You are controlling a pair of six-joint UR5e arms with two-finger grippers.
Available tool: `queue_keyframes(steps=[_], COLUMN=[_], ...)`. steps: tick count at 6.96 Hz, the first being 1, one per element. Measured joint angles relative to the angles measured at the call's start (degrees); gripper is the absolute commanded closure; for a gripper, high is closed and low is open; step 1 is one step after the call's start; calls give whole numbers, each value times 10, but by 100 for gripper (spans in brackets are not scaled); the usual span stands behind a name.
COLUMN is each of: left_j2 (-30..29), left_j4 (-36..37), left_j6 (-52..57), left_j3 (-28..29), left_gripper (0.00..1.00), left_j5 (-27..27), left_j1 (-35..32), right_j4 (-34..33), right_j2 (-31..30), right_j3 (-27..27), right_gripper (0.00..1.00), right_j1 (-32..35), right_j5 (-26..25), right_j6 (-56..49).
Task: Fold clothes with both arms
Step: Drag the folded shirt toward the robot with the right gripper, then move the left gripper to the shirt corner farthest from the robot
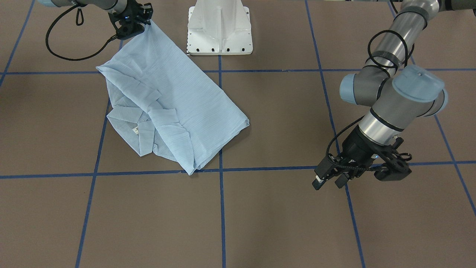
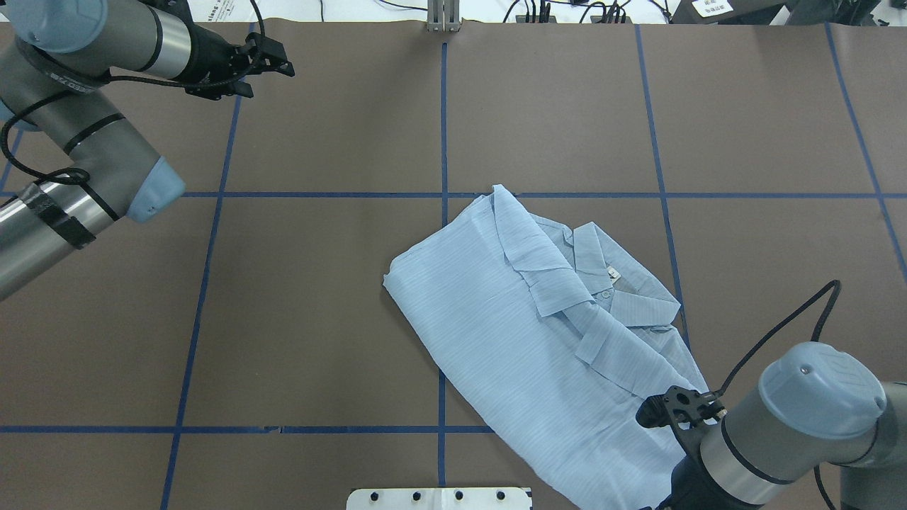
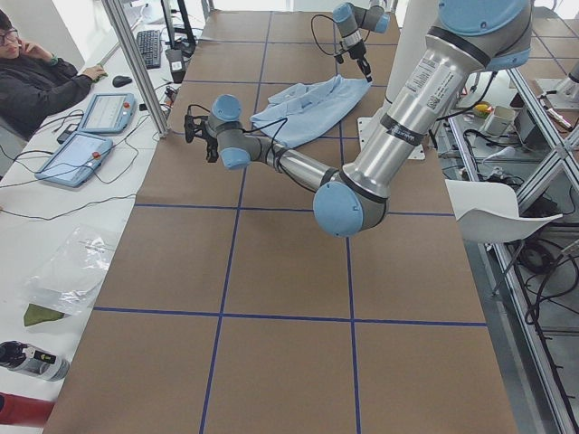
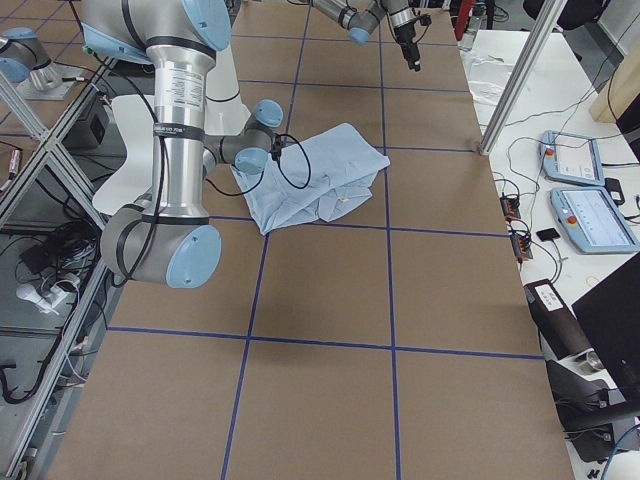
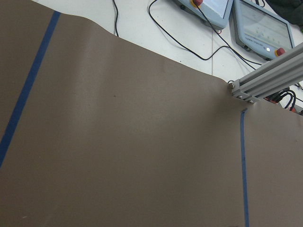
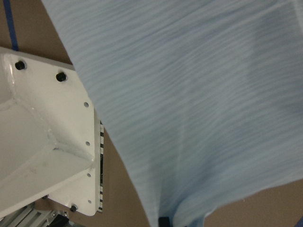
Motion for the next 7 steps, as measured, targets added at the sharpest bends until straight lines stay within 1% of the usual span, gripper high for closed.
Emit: queue_keyframes(steps=[1,2,3,5,6,7], left_j2=[0,1,4,18,35,43], left_j4=[0,1,1,3,8,26], left_j6=[1,0,-15,-98,-149,-187], left_j3=[-4,-14,-30,-76,-108,-133], left_gripper=[1,1,1,2,3,8], left_j5=[0,-1,0,7,29,72], left_j1=[3,17,41,98,138,185], right_j4=[0,0,0,0,0,0], right_j2=[7,25,52,93,100,102], right_j3=[3,3,1,-2,-4,-5], right_gripper=[0,0,0,0,0,0], right_j1=[1,20,57,173,229,267], right_j5=[-4,-12,-18,-23,-24,-31], right_j6=[2,2,2,1,0,-1])
